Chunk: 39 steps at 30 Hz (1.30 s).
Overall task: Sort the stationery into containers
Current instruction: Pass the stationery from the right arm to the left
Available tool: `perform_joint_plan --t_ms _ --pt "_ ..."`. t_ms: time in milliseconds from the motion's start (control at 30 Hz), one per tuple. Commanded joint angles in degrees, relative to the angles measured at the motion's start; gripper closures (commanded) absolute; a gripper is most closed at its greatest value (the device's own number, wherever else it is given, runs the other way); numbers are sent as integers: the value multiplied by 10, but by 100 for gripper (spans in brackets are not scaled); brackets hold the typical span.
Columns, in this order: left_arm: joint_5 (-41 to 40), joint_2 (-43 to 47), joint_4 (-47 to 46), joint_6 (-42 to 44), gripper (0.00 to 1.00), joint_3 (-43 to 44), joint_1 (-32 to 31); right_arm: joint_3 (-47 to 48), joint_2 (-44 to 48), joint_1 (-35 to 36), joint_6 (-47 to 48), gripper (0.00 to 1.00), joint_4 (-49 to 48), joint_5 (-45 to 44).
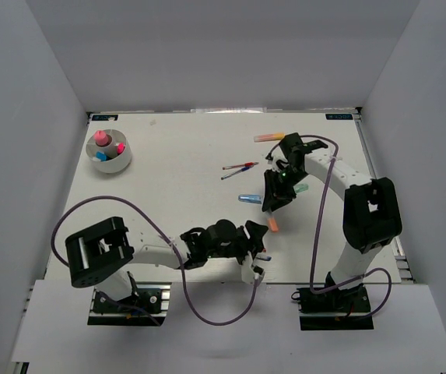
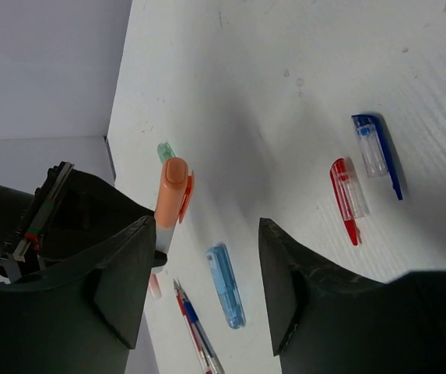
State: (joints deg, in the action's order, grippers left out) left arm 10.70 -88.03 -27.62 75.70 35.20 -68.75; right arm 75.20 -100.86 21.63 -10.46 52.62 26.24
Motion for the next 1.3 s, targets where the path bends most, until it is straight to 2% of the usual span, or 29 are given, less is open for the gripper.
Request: perform_joint_plan --t_ms 0,233,433,767,867,900,967,1000,1033,1067,1100,1133,1267 --pt "-34 -14 -54 18 34 18 -9 -10 36 5 -10 100 7 -3" --pt "-47 -45 -86 27 32 29 -14 -15 44 11 -11 100 6 11" --pt "-55 -71 -118 43 36 36 -14 -17 34 20 -11 100 7 29" --pt "-42 -81 -112 65 60 42 -14 -12 26 34 -11 100 11 49" --pt "-45 -79 -106 74 75 39 -14 -9 24 34 -11 100 12 50" --pt "-46 -78 -104 74 75 39 -14 -9 23 34 -11 100 11 49" --pt "-48 -75 -109 81 85 34 -19 -8 22 34 -11 100 10 49" --pt "-50 -70 -111 85 88 32 -19 -6 17 31 -7 93 10 50" --pt "-53 -67 -114 86 95 27 -19 0 15 30 0 78 11 54" --pt "-55 -63 -116 85 97 23 -25 7 11 29 6 56 15 52" --pt "-60 -52 -119 83 99 18 -25 15 8 27 18 22 18 49" --pt "-62 -44 -120 81 100 10 -25 38 7 21 25 11 20 36" --pt "-78 13 -76 43 100 7 -38 114 1 -1 56 11 32 -5"
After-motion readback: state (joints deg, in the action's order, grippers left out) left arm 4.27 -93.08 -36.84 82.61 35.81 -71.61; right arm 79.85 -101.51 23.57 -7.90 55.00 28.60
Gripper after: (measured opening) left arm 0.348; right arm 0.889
